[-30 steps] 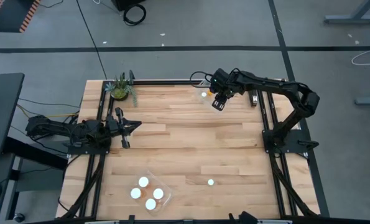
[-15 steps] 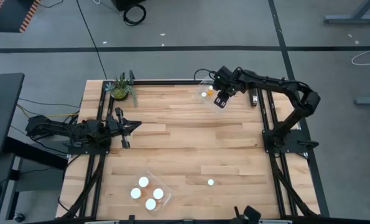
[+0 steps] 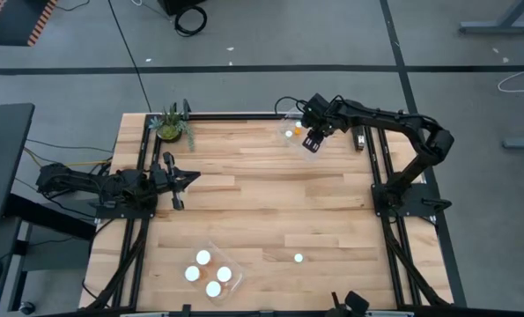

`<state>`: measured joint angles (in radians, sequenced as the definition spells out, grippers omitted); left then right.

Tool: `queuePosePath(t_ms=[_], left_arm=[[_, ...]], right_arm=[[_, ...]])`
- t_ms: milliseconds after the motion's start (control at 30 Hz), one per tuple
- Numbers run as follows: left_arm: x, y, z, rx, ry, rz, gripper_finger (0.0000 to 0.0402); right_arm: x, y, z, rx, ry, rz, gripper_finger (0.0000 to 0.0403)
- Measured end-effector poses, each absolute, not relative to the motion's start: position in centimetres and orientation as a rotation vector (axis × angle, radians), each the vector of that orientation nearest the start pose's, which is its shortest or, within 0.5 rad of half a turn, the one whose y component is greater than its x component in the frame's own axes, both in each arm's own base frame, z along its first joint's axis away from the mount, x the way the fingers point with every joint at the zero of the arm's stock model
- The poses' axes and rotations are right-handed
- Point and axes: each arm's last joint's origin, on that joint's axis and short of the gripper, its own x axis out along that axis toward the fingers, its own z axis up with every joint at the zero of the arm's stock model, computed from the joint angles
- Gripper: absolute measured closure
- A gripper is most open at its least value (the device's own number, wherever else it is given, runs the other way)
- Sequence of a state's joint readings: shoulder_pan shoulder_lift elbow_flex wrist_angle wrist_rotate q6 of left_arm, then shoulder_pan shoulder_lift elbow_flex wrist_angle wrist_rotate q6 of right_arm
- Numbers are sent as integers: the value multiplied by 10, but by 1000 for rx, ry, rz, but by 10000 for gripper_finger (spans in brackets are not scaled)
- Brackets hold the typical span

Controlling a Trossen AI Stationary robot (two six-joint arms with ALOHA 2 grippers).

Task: Pick and place medicine bottles into bin by pill shape (circle, oval)
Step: Put the yellow tablet bottle into the top transparent bin

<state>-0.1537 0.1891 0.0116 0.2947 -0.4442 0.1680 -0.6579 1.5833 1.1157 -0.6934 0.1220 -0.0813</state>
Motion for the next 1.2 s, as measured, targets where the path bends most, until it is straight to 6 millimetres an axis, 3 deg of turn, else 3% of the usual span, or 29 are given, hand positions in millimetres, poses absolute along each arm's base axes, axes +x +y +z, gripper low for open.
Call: queuePosePath(t_ms=[267,1200], left_arm=[[106,-4,180,132,-87,299,366],[106,-4,180,132,-87,299,378]], right_arm=[[235,-187,200,239,1182,-633,267],[238,-191,202,161,1149,-605,267]])
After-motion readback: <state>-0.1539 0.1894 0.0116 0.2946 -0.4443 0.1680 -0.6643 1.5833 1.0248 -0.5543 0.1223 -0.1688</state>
